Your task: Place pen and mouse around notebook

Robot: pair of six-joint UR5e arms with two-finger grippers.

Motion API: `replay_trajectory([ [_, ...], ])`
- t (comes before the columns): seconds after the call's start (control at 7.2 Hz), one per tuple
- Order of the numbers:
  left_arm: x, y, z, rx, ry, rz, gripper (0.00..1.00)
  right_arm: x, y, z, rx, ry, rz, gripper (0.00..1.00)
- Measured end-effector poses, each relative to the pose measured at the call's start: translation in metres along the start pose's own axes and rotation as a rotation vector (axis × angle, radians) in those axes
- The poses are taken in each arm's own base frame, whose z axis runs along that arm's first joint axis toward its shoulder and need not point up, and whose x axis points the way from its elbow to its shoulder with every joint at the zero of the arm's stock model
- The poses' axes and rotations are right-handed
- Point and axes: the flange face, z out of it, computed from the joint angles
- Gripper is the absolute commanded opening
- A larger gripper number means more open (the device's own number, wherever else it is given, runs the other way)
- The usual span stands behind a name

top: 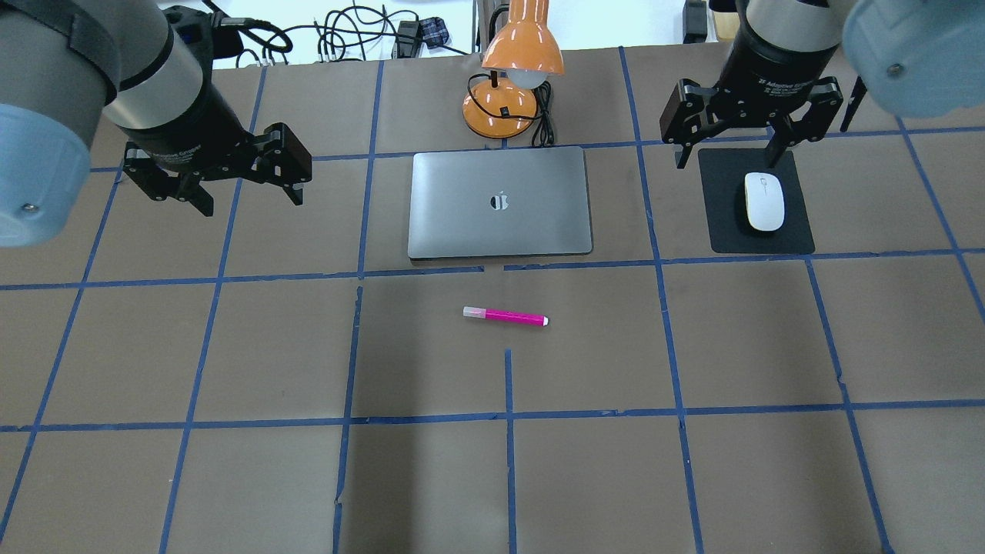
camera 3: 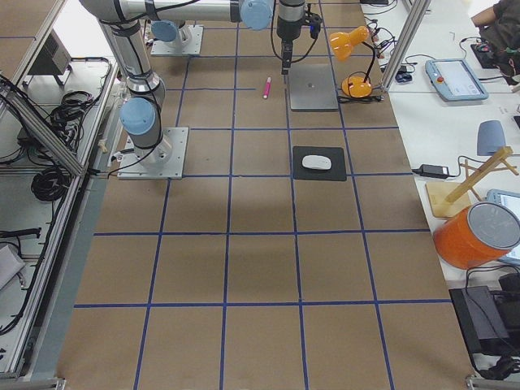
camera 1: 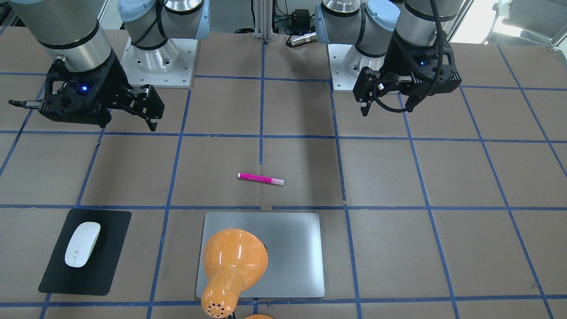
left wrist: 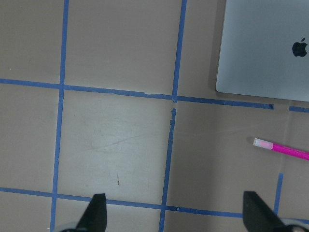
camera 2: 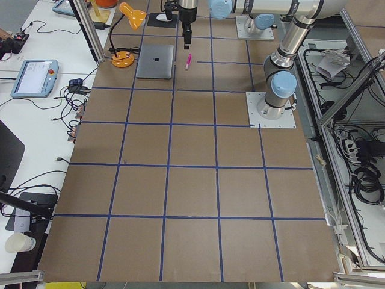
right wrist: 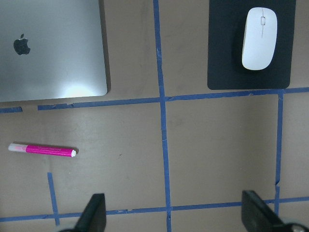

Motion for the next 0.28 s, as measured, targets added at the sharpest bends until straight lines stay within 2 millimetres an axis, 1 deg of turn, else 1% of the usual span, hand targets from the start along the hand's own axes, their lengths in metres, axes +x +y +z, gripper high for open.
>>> replay_trajectory([
  [0.28, -0.0013, 0.0005, -0.0007, 0.001, 0.000, -0.001, 1.00, 0.0011, -0.0027, 0.0033, -0.010, -0.004, 0.001, 1.00],
])
